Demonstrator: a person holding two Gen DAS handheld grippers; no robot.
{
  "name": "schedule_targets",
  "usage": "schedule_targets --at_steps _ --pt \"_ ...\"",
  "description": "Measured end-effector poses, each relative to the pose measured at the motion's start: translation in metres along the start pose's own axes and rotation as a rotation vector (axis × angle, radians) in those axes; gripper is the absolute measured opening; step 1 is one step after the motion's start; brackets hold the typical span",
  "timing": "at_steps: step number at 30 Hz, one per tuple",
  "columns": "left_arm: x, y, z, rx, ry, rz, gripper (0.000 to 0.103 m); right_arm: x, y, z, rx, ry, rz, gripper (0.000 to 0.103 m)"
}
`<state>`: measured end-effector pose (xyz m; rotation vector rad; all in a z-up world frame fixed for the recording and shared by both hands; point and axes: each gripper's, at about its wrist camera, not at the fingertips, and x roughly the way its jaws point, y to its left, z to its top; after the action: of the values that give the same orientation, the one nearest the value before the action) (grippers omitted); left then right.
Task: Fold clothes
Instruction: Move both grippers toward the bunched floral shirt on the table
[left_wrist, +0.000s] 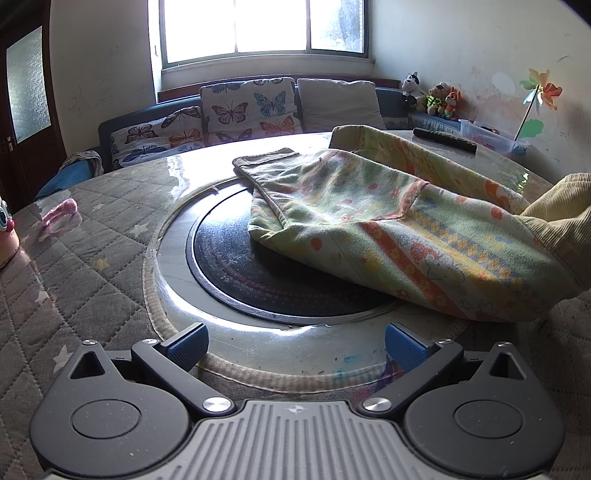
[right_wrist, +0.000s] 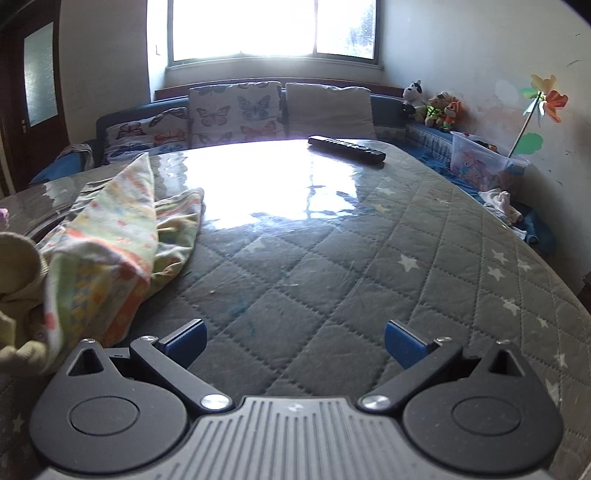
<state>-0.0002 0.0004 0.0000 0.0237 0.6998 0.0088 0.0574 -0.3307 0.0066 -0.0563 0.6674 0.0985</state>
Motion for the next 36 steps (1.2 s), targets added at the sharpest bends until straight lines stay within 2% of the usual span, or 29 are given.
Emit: schedule_targets --at_steps 8,21,36 --pt "-0.005 -0.009 -0.001 0.011 0.026 0.055 0.103 -0.016 0.012 -0.003 -0.034 0.000 0.038 0.103" --pt "-0.019 -0.034 0.002 -0.008 0.071 0.041 0.103 -0.034 0.025 -0.011 -0.063 0.007 0.101 0.103" --pt "-0.023 -0.051 0.002 0.009 0.103 0.039 0.103 -0.039 0.024 -0.013 -0.064 0.017 0.132 0.103"
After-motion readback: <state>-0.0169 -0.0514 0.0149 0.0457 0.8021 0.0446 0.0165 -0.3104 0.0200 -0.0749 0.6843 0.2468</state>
